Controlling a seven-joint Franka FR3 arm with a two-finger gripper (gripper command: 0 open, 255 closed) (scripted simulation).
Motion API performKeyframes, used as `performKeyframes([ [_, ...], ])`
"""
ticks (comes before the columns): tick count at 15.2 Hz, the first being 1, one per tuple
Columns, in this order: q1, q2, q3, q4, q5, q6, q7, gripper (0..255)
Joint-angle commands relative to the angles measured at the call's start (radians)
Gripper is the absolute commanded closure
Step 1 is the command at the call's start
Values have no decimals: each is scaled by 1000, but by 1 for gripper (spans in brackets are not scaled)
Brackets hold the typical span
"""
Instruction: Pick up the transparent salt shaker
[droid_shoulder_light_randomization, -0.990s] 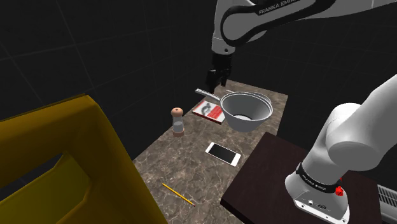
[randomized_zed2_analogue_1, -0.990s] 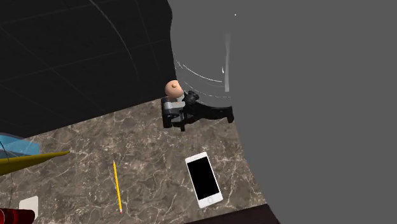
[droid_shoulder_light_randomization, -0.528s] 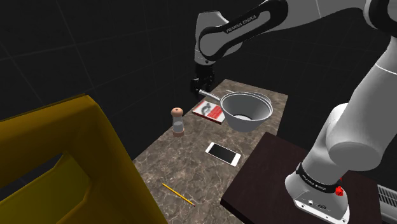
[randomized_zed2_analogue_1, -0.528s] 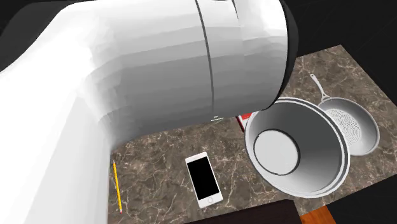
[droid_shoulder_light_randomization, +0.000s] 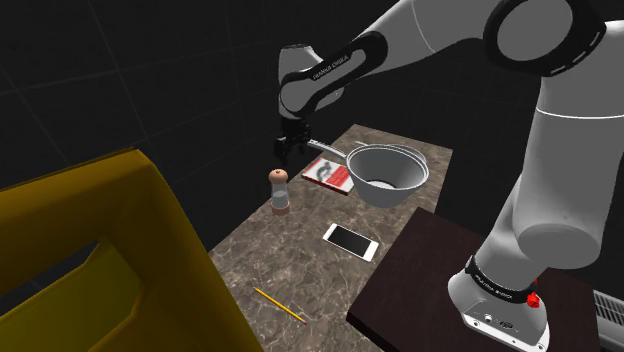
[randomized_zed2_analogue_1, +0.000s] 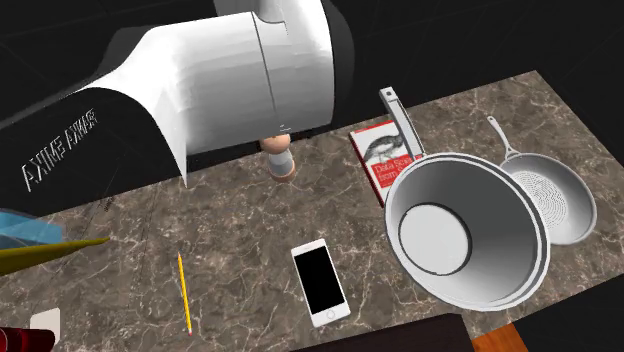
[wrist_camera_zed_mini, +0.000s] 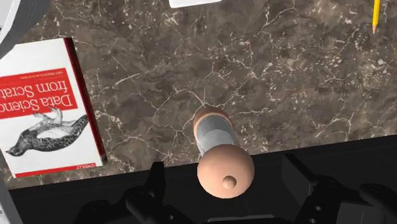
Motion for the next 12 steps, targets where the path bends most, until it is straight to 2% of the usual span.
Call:
performKeyframes([
  [1,4,84,3,85,-2,4,1,0],
  [6,15,279,8,292,-10,0,2,0],
  [12,15,323,8,275,-10,60,2,0],
])
